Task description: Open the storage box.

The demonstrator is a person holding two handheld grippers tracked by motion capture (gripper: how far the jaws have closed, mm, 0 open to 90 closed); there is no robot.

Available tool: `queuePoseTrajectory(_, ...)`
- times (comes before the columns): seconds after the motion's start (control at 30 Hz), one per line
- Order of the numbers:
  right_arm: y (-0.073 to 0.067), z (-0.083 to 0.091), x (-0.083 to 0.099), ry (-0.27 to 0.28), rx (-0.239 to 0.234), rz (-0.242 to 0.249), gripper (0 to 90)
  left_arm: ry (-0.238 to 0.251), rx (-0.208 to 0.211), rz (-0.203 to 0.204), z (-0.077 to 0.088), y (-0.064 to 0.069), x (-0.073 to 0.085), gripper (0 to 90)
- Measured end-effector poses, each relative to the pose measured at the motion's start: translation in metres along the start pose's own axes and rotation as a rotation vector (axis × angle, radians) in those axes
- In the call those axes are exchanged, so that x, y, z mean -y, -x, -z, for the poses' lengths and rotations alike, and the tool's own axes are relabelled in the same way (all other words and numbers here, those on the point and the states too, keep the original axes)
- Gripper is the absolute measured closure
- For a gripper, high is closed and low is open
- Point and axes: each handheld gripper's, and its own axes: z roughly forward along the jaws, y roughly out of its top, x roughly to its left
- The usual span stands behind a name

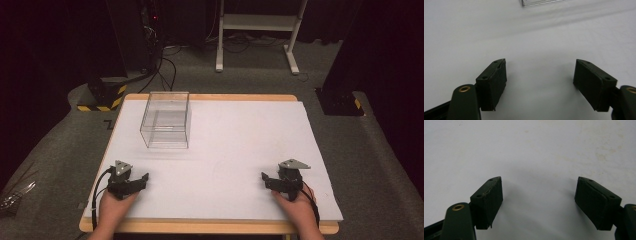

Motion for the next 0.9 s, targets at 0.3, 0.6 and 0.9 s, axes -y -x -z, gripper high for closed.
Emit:
queuePoseTrajectory(0.3, 0.0003, 0.0002, 0.0001, 0.001, -0.004, -0.006, 22.2, 0.001, -0.004, -0.002, 0.0000, 0.0004, 0.0001, 26.9)
queuePoseTrajectory(0.6, 0.0007, 0.0003, 0.0001, 0.001, -0.007, -0.009, 22.2, -0.005, -0.008, -0.005, 0.0004, 0.0010, -0.0005, 27.0)
queuePoseTrajectory(0.9, 0.0008, 0.0004, 0.0001, 0.002, -0.008, -0.012, 22.1, -0.010, -0.030, -0.013, 0.0030, 0.0029, -0.0025, 28.4)
